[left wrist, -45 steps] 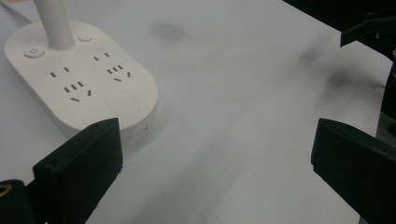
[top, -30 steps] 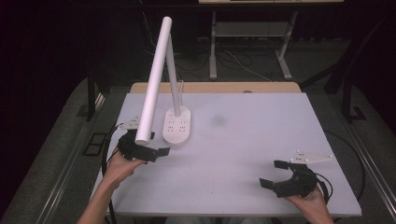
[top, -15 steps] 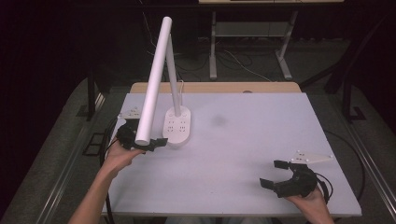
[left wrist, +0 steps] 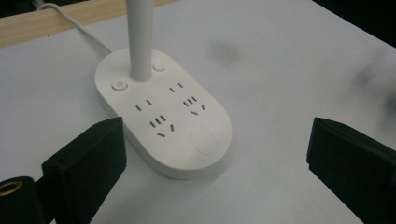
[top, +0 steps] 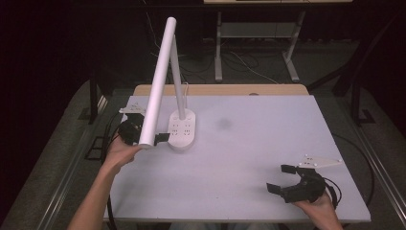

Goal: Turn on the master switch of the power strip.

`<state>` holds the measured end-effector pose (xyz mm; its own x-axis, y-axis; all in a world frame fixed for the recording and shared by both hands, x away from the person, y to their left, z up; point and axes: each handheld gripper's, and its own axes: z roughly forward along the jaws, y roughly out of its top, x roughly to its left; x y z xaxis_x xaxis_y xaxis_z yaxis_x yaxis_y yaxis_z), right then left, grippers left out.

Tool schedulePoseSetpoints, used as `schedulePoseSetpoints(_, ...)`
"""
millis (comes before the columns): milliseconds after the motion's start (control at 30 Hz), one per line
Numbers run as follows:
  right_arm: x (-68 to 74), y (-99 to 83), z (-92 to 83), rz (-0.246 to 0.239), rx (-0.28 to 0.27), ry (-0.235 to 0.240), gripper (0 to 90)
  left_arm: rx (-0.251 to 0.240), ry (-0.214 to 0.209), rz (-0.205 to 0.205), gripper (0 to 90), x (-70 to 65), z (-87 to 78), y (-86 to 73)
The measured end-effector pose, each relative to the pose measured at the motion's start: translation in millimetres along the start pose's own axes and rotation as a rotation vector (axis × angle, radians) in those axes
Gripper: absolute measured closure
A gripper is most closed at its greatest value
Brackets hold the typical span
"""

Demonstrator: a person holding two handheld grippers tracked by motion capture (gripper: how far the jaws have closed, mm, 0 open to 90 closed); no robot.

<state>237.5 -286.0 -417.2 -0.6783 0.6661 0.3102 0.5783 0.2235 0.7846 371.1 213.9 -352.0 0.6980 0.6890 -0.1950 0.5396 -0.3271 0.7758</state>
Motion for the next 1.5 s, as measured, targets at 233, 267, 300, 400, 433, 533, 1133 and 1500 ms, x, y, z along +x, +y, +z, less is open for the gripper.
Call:
schedulePoseSetpoints(233,-0.2,-0.2,-0.1,0.0,-0.001,0.001,0.3,0.014,0.022,-0.007,7.0,7.5,4.0,6.9)
schedulePoseSetpoints(267,-0.3,-0.3,-0.1,0.001,-0.001,0.002,0.3,0.011,0.023,-0.012,7.5,9.1,4.5,8.1)
schedulePoseSetpoints(300,-0.4,-0.3,0.0,0.0,0.0,0.002,0.3,0.014,0.026,-0.015,8.9,12.6,4.1,10.9)
schedulePoseSetpoints(400,-0.4,-0.3,0.2,0.0,0.0,0.003,0.3,0.012,0.032,-0.026,10.8,15.8,3.7,13.5)
schedulePoseSetpoints(433,-0.4,-0.3,0.2,-0.001,0.001,0.003,0.3,0.01,0.037,-0.03,12.7,19.6,2.8,15.9)
schedulePoseSetpoints(533,-0.4,-0.4,0.0,-0.001,0.002,0.003,0.3,0.005,0.046,-0.036,13.6,23.5,2.7,18.1)
schedulePoseSetpoints(1133,-0.8,-0.7,0.7,0.003,0.007,-0.001,0.3,0.006,0.067,-0.088,30.9,41.1,16.1,32.4)
schedulePoseSetpoints(1500,-1.6,-1.0,0.5,0.003,0.006,0.001,0.3,-0.009,0.077,-0.131,49.5,48.1,29.4,32.8)
